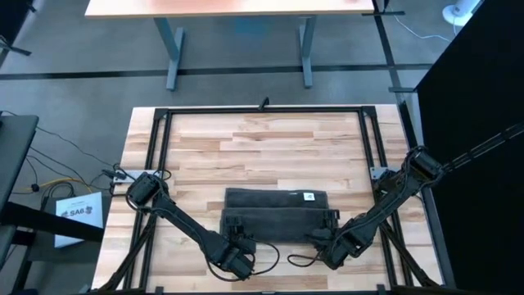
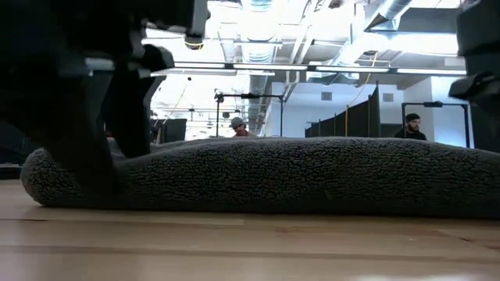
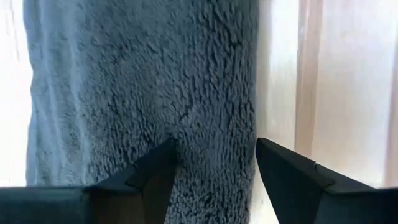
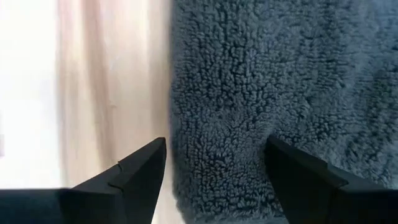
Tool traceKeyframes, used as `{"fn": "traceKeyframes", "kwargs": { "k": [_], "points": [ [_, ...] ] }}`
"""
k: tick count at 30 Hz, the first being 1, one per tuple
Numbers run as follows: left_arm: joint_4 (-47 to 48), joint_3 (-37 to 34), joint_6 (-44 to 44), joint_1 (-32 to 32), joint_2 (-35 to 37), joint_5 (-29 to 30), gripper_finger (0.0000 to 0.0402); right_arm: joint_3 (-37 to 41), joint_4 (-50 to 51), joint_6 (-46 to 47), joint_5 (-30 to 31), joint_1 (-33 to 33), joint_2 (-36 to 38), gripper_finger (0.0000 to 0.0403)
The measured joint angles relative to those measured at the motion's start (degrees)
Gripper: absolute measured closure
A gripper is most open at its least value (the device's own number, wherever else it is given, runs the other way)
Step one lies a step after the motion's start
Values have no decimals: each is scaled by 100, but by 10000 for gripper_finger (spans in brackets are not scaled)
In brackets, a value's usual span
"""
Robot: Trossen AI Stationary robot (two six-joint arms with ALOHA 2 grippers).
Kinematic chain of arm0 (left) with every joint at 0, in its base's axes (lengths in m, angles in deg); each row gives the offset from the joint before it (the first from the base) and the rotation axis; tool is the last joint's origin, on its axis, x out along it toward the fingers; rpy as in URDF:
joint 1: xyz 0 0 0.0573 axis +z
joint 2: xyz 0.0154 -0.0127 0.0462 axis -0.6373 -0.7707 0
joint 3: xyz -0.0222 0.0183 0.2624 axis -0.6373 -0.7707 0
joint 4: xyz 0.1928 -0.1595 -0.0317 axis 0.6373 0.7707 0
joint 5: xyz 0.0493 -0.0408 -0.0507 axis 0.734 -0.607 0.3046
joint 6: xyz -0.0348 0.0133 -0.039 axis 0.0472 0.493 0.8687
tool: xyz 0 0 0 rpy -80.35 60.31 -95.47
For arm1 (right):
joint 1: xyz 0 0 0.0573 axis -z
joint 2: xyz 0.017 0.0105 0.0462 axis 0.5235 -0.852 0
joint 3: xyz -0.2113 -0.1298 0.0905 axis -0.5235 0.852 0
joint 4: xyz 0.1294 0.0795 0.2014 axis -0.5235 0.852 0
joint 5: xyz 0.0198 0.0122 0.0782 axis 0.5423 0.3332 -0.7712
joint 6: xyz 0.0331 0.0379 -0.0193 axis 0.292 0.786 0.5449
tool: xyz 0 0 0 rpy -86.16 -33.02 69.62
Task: Roll towel
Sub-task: Roll the black towel
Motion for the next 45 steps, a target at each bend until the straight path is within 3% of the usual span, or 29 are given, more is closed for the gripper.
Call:
{"fn": "traceKeyframes", "kwargs": {
  "k": [9, 12, 15, 18, 20, 32, 39, 45],
  "points": [
    [-469, -501, 7, 69, 15, 58, 197, 557, -547, -37, -26, 85, 27, 149],
    [-512, -510, -45, 81, 15, 107, 222, 562, -525, -40, -33, 85, 25, 169],
    [-510, -516, -92, 106, 11, 139, 291, 566, -490, -38, -33, 90, 22, 228],
    [-571, -516, -92, 116, 10, 138, 375, 570, -481, -21, -36, 90, 24, 322],
    [-558, -511, -32, 118, 11, 107, 380, 572, -539, -19, -83, 87, 27, 369],
    [-468, -151, 260, 56, 259, -1265, 380, 51, -817, 609, -1101, -219, 11, 365],
    [-493, -145, 347, 158, 899, -1697, 380, -85, -834, 1461, -1164, -639, 265, 365],
    [-390, -149, -199, 633, 1154, -2144, 380, -80, -675, 1828, -1170, -632, 685, 365]
  ]
}}
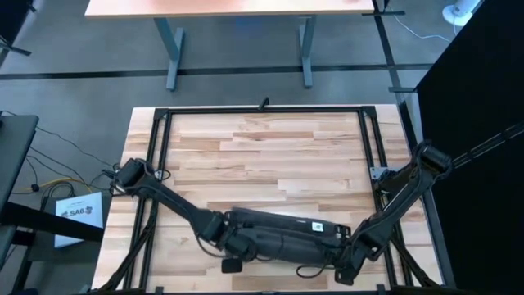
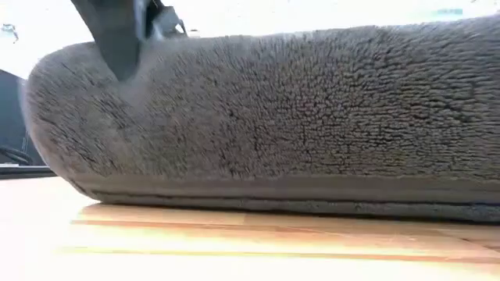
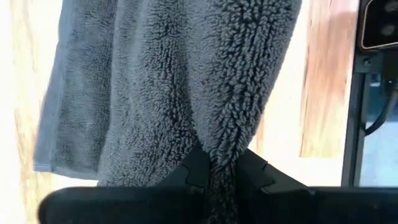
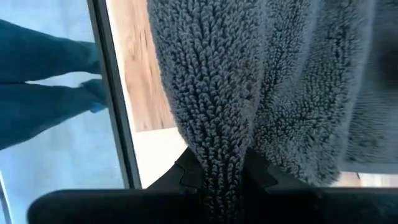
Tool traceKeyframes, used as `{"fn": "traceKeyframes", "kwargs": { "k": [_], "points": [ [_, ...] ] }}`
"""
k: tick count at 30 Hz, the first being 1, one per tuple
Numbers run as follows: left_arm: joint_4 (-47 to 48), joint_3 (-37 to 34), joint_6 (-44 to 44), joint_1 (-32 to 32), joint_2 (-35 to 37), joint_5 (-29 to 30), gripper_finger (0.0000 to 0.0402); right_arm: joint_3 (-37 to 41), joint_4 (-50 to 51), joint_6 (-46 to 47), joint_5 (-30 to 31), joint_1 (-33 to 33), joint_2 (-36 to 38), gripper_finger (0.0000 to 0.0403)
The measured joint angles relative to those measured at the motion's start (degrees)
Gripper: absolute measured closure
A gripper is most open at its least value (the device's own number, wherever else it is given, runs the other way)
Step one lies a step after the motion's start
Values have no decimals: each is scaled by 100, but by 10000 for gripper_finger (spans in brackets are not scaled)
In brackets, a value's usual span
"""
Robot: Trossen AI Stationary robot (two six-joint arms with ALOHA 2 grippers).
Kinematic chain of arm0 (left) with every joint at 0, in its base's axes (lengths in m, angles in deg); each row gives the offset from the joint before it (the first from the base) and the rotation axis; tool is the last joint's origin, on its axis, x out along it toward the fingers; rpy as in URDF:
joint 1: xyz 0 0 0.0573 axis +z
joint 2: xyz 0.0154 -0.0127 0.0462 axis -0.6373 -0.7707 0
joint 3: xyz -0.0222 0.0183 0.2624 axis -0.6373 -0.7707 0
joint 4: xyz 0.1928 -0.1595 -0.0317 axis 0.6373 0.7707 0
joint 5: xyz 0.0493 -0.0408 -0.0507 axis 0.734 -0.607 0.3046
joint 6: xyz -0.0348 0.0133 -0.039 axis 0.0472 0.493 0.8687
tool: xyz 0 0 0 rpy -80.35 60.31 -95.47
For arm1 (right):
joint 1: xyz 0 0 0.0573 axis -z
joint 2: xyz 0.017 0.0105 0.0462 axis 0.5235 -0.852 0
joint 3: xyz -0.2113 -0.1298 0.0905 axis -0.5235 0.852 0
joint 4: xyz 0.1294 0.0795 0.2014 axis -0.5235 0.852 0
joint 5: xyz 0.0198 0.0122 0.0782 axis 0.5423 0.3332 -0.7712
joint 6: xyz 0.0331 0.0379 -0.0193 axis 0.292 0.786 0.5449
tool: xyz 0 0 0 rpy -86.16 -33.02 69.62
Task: Roll towel
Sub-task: Roll the black towel
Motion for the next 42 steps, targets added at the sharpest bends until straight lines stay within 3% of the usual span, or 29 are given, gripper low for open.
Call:
{"fn": "traceKeyframes", "kwargs": {
  "k": [10, 16, 21, 26, 42],
  "points": [
    [135, -175, -1533, 993, 49, -780, 380, 706, 109, 798, 24, 343, 1164, 365],
    [174, -178, -2438, 1678, 220, -1601, 380, 1342, 11, 1409, 6, 641, 2128, 365],
    [226, -184, -2981, 2299, 551, -1704, 380, 1788, -76, 1587, -39, 1014, 2810, 365],
    [221, -184, -3508, 3021, 633, -2217, 380, 2216, -103, 1604, -107, 1480, 3286, 365],
    [-296, -166, -4934, 4193, -783, -2773, 380, 3835, -803, 1579, -725, 2822, 3944, 365]
  ]
}}
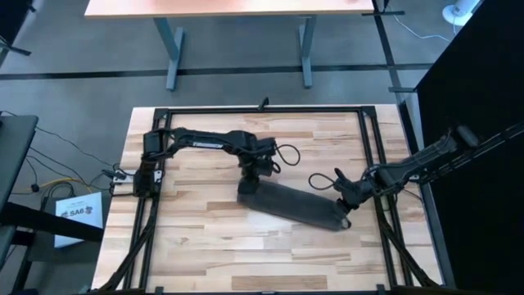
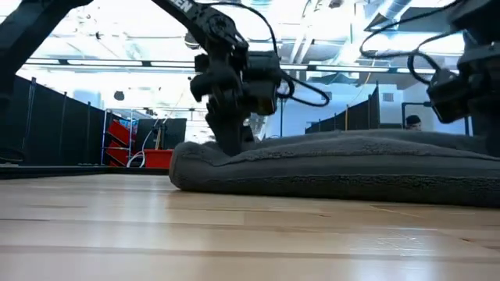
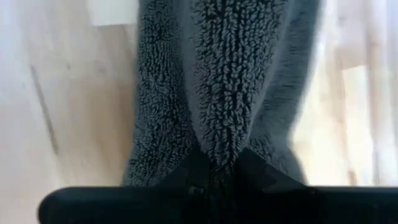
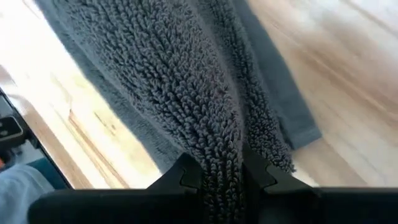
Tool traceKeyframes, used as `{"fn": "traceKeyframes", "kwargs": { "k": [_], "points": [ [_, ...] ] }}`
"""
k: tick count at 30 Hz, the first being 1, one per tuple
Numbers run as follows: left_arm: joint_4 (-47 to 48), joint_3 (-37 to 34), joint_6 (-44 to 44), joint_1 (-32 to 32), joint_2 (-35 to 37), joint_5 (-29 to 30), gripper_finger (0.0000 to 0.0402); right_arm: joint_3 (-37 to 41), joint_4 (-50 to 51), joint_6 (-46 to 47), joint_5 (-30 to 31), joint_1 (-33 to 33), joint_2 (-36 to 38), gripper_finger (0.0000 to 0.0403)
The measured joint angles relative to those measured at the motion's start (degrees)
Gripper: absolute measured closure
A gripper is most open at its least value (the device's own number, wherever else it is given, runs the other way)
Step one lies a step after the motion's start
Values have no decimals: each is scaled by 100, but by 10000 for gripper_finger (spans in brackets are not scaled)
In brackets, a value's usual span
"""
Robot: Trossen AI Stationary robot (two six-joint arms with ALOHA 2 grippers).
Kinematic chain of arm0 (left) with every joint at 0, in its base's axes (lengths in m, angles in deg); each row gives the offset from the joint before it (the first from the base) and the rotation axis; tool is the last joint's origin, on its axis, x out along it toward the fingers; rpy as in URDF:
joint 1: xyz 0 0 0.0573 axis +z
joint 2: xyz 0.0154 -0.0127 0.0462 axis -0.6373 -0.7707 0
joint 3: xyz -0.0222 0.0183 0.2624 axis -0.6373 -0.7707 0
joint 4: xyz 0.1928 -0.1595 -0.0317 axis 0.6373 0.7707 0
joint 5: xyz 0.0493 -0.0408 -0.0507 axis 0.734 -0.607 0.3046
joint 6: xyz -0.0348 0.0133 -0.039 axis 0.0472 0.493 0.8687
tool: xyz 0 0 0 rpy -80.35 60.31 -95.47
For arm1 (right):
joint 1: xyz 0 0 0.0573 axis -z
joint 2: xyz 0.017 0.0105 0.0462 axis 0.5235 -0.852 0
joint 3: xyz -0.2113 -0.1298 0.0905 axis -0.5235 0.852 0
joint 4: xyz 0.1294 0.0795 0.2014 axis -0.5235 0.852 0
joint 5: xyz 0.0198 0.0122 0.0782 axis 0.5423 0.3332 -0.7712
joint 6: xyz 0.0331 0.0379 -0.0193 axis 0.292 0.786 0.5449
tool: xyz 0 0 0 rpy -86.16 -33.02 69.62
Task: Roll towel
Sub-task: Roll the black towel
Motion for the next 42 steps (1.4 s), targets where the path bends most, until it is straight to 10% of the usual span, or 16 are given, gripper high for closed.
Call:
{"fn": "traceKeyframes", "kwargs": {
  "k": [10, 22, 28, 42],
  "points": [
    [-320, -2, 197, 82, -253, 66, 376, 300, -184, -173, -205, 395, 10, 353],
    [-63, 162, 639, 363, -72, 666, 224, -81, 673, -1528, 13, 783, 230, 200],
    [-79, 186, 570, 510, 344, 1516, 217, -350, 1221, -1687, 157, 787, 555, 196],
    [-602, 188, 756, 675, 1089, 1491, 216, -516, 1329, -1507, 425, 820, 1473, 200]
  ]
}}
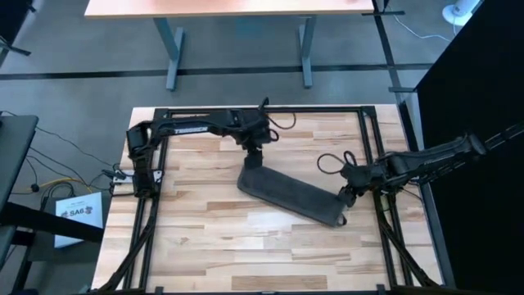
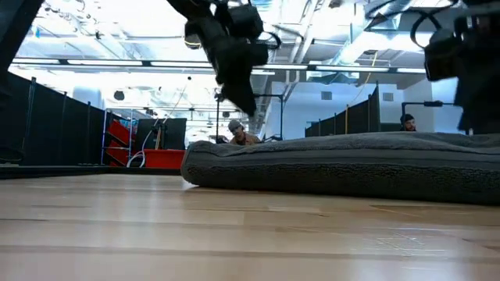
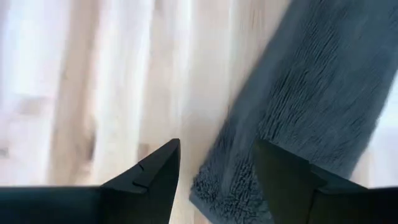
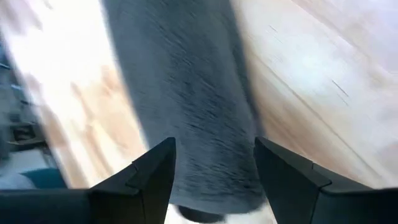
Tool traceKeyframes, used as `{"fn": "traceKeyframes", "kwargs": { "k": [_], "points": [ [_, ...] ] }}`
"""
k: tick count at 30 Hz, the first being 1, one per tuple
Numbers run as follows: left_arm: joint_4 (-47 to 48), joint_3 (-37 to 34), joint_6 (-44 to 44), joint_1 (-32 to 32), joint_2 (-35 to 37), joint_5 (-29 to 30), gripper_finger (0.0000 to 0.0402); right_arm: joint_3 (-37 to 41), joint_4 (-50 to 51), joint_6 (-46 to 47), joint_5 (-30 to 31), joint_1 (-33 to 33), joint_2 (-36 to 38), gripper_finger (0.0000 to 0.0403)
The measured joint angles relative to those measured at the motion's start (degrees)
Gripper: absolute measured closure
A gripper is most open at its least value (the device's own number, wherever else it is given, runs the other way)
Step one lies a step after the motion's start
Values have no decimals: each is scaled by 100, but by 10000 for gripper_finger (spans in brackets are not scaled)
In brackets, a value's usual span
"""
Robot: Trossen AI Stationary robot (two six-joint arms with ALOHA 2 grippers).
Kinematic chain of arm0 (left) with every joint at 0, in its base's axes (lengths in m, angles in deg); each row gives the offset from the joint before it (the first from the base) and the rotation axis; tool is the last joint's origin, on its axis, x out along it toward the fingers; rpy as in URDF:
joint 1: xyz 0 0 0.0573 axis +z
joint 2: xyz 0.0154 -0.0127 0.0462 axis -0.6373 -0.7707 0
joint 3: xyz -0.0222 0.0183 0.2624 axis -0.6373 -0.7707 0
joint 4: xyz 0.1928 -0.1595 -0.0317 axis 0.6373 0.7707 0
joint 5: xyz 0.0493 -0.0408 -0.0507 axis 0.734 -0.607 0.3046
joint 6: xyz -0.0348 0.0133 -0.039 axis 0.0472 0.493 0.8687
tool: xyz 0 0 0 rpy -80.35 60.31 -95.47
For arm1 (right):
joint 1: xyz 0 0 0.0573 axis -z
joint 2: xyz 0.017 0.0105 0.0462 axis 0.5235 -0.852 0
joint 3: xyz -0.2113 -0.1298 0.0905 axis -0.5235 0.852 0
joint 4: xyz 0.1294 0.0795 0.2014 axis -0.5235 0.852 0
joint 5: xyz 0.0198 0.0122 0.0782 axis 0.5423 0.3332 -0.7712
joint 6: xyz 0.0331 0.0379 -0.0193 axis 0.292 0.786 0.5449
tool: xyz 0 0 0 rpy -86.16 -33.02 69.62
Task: Roll towel
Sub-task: Roll the black towel
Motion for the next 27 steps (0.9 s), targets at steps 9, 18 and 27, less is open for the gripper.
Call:
{"fn": "traceKeyframes", "kwargs": {
  "k": [9, 18, 27],
  "points": [
    [178, -21, 577, -293, 433, -2699, 227, -72, -1985, -17, -512, -482, -381, 200],
    [-700, -674, 375, -552, -485, -3533, 259, -10, -2074, -182, -543, -700, -1604, 200],
    [-1476, -1369, 549, -323, -709, -3551, 267, 876, -2702, 195, -467, -537, -1816, 200]
  ]
}}
